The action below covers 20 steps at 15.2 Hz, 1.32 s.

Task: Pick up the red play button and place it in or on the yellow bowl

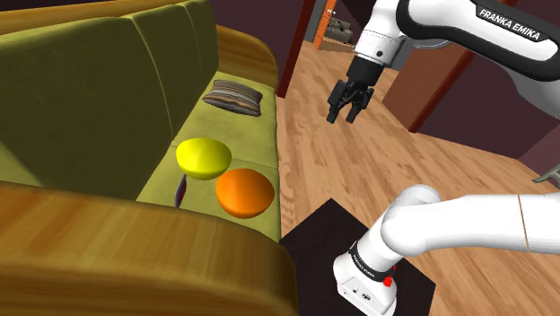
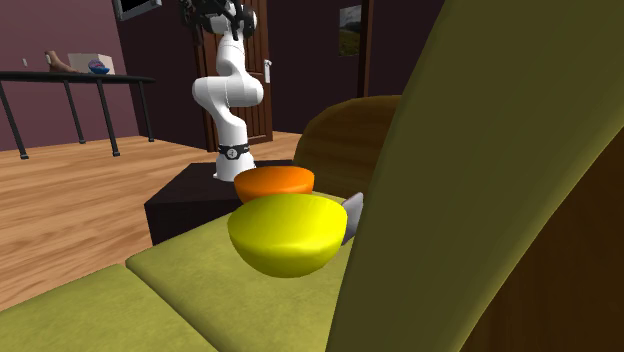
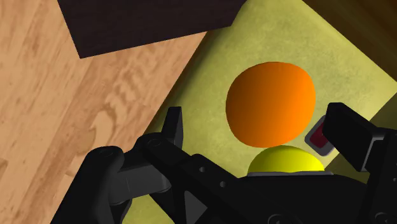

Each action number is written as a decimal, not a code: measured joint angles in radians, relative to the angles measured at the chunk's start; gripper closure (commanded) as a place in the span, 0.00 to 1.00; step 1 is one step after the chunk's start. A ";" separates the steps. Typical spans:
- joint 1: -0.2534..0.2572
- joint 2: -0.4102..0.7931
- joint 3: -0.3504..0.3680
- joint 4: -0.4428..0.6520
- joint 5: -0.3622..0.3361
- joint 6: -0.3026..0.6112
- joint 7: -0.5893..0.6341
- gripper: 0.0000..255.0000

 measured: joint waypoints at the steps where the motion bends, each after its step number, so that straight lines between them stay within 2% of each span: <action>1: 0.000 0.000 0.000 0.000 0.000 0.000 0.000 0.00; 5: 0.002 0.011 0.072 -0.053 0.039 0.077 0.091 0.00; 11: 0.007 0.080 0.220 -0.111 0.107 0.233 0.277 0.00; 17: -0.004 0.234 0.372 -0.100 0.137 0.403 0.468 0.00; 20: -0.023 0.340 0.446 -0.070 0.124 0.488 0.569 0.00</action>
